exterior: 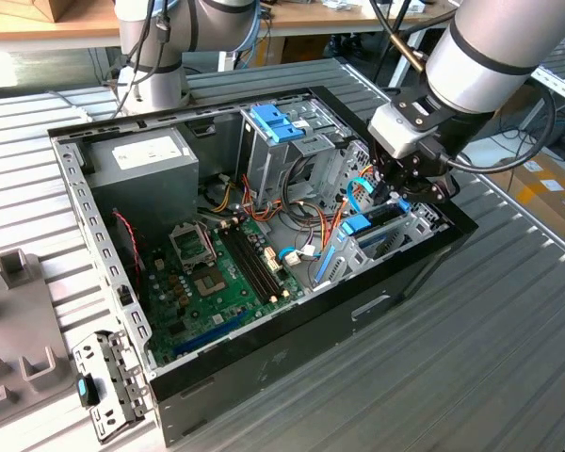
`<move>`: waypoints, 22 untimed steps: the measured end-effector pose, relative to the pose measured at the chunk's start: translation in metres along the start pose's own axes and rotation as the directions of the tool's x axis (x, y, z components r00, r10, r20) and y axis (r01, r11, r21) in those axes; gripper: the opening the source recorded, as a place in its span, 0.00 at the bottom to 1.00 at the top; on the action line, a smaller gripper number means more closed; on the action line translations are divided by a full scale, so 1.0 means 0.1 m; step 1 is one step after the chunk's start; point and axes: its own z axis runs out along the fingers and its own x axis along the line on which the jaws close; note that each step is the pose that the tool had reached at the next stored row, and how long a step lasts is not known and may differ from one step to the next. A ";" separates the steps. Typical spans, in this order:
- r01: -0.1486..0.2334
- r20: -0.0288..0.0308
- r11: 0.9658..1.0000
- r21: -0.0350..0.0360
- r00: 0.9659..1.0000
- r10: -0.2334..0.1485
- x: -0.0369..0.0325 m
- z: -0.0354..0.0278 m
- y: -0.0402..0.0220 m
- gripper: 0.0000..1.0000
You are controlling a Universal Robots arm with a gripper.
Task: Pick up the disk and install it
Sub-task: 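Insert the first disk wire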
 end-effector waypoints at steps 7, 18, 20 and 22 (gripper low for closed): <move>0.000 0.001 1.000 0.000 1.000 0.000 0.014 0.006 -0.011 0.16; -0.001 0.012 1.000 0.001 1.000 0.001 0.040 0.027 -0.006 0.16; -0.001 0.012 1.000 0.001 1.000 0.001 0.039 0.028 -0.006 0.16; -0.001 0.012 1.000 0.001 1.000 0.001 0.050 0.030 -0.004 0.16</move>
